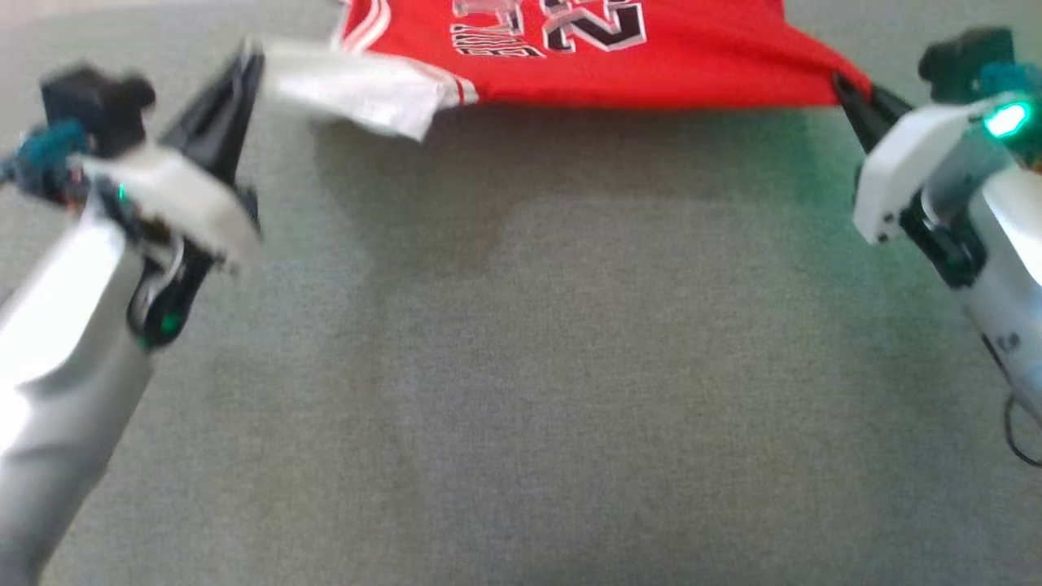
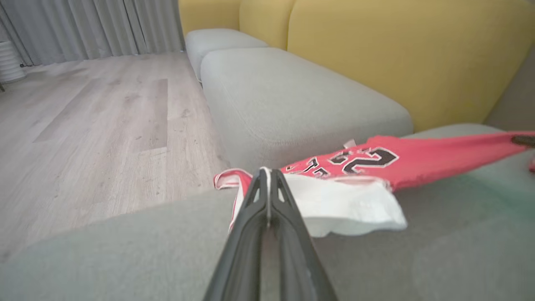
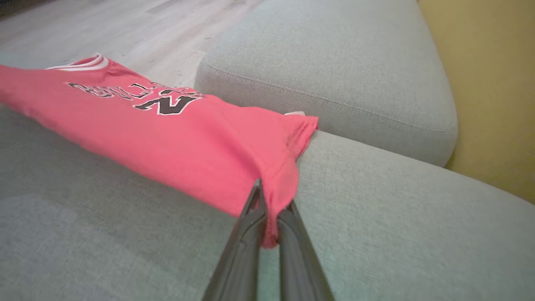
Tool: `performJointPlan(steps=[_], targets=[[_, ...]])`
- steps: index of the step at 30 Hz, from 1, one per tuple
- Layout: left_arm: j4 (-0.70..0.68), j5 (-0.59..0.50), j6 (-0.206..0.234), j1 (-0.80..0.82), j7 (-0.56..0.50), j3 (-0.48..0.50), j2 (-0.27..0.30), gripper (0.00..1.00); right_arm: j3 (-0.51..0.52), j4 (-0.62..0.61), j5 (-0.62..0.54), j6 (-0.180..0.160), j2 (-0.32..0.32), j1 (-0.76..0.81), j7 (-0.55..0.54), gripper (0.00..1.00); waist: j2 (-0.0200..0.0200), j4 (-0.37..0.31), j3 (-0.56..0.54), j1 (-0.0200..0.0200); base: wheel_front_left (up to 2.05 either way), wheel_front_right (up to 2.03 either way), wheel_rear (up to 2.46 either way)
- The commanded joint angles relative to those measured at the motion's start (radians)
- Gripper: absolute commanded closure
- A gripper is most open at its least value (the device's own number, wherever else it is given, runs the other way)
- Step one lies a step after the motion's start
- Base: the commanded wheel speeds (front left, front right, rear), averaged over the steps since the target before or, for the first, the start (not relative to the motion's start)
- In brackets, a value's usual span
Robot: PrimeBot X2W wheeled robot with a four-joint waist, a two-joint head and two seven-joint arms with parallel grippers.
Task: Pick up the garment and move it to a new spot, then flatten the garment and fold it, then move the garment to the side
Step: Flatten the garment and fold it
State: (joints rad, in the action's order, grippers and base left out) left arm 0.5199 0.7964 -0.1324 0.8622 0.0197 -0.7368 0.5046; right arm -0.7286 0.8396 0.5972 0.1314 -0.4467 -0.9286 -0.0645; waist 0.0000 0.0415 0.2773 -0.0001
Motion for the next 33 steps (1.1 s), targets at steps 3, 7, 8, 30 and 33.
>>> performJointPlan(steps=[3, 7, 8, 30, 33], targets=[[-0.087, 0.053, 0.002, -0.011, -0.02, -0.007, 0.1, 1.0, -0.05, -0.061, 0.05, -0.001, -0.064, 0.036, -0.031, 1.0, 0.0, 0.004, -0.053, 0.0001, 0.0, 0.0, 0.0], [-0.169, 0.127, 0.002, -0.095, -0.042, -0.046, 0.164, 1.0, -0.123, -0.118, 0.126, -0.001, -0.127, 0.104, -0.079, 1.0, 0.0, 0.002, -0.107, 0.0001, 0.0, 0.0, 0.0], [-0.187, 0.143, 0.002, -0.117, -0.046, -0.051, 0.176, 1.0, -0.138, -0.134, 0.146, -0.001, -0.141, 0.12, -0.089, 1.0, 0.0, 0.001, -0.121, 0.0001, 0.0, 0.0, 0.0], [-0.599, 0.251, 0.088, -0.434, -0.093, -0.109, 0.356, 1.0, -0.313, -0.454, 0.436, -0.001, -0.375, 0.368, -0.255, 1.0, 0.0, -0.015, -0.3, 0.0001, 0.0, 0.0, 0.0], [-0.597, 0.25, 0.097, -0.435, -0.093, -0.112, 0.346, 1.0, -0.306, -0.457, 0.436, -0.001, -0.363, 0.368, -0.25, 1.0, 0.0, -0.016, -0.298, 0.0001, 0.0, 0.0, 0.0]])
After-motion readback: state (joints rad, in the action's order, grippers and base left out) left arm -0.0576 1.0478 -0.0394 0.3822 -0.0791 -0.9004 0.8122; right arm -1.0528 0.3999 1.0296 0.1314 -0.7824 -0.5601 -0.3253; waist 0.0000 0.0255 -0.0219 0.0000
